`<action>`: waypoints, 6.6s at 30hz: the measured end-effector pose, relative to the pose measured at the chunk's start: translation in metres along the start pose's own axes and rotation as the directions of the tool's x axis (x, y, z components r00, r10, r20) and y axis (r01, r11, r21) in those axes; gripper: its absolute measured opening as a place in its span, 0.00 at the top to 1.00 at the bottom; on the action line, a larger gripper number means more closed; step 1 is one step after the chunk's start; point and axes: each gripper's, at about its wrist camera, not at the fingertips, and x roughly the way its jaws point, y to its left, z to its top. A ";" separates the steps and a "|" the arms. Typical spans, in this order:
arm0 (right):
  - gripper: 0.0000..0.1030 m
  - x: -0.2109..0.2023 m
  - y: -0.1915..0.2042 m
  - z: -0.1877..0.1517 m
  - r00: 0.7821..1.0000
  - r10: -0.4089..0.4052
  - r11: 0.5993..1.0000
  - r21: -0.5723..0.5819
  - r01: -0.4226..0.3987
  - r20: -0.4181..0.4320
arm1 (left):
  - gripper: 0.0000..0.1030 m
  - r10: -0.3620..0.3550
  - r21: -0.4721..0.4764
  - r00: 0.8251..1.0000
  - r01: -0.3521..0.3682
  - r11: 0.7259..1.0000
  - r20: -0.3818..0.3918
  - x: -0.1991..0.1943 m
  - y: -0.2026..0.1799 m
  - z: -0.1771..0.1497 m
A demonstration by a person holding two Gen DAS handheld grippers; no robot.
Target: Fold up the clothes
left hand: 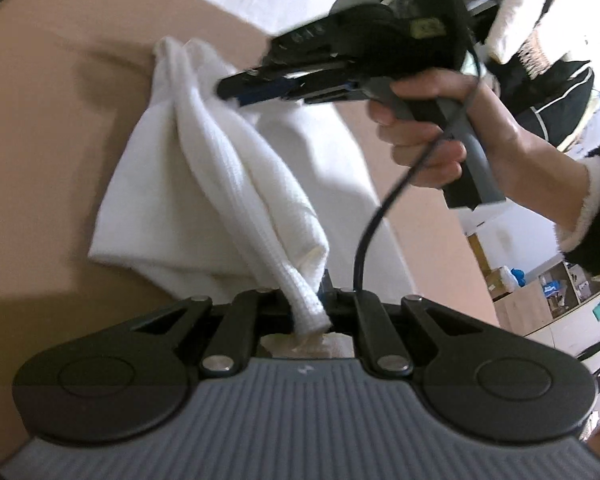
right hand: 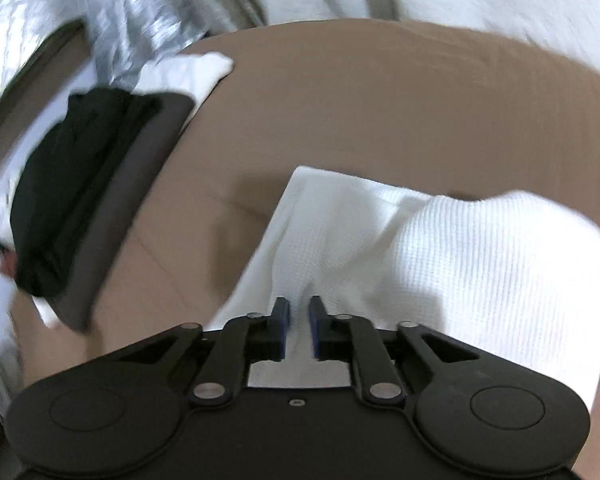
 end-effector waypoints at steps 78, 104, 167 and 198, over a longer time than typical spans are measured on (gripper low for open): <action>0.35 -0.044 -0.059 -0.075 0.955 -0.074 0.988 -0.108 0.109 0.288 | 0.96 0.331 -0.037 0.944 -0.331 0.943 -0.001 0.046 0.027 0.051; 0.22 -0.042 -0.211 -0.048 0.936 0.100 0.907 0.357 -0.225 0.337 | 0.91 0.275 0.225 0.961 -0.277 0.934 0.038 0.139 0.058 0.215; 0.74 -0.073 -0.132 -0.263 0.929 0.333 0.880 0.298 -0.368 0.164 | 0.49 0.130 0.464 0.991 -0.130 0.876 0.031 0.009 -0.071 0.024; 0.54 -0.094 -0.090 -0.198 0.970 0.242 0.932 0.284 -0.226 -0.024 | 0.15 0.127 0.358 0.991 -0.133 0.924 0.042 -0.045 -0.056 0.013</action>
